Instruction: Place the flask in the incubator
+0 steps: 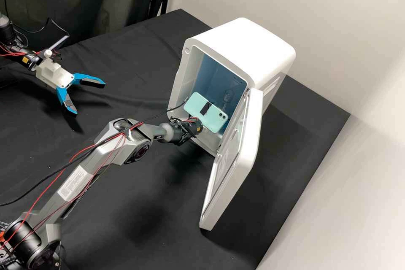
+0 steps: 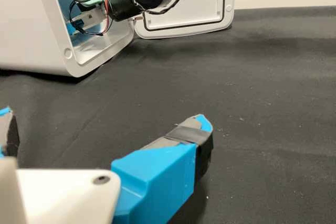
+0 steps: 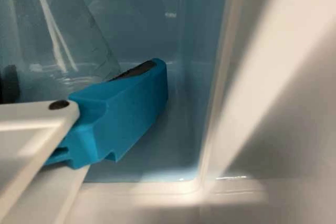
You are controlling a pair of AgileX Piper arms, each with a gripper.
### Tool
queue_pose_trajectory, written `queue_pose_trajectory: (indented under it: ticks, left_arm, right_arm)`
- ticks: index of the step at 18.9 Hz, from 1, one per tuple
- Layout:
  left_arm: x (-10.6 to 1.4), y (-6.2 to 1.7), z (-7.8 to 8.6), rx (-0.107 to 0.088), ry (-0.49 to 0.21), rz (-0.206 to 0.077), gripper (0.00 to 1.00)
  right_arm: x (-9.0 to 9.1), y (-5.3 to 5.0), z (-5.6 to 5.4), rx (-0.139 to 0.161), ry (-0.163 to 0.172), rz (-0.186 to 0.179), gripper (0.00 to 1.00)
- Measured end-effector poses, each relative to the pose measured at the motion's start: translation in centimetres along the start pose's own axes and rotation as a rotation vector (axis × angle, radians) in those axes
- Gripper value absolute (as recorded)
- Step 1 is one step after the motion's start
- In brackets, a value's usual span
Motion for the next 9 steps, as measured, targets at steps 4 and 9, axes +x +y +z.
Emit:
queue_pose_trajectory:
  ticks: [4,9]
  left_arm:
    - [-0.04,0.01,-0.08,-0.002,0.005,0.001,1.0]
    - [-0.05,0.01,-0.1,-0.001,0.006,0.001,1.0]
  right_arm:
    - [-0.06,-0.12,0.28,0.045,0.005,-0.011,1.0]
    - [-0.06,0.13,0.42,0.054,0.033,-0.032,1.0]
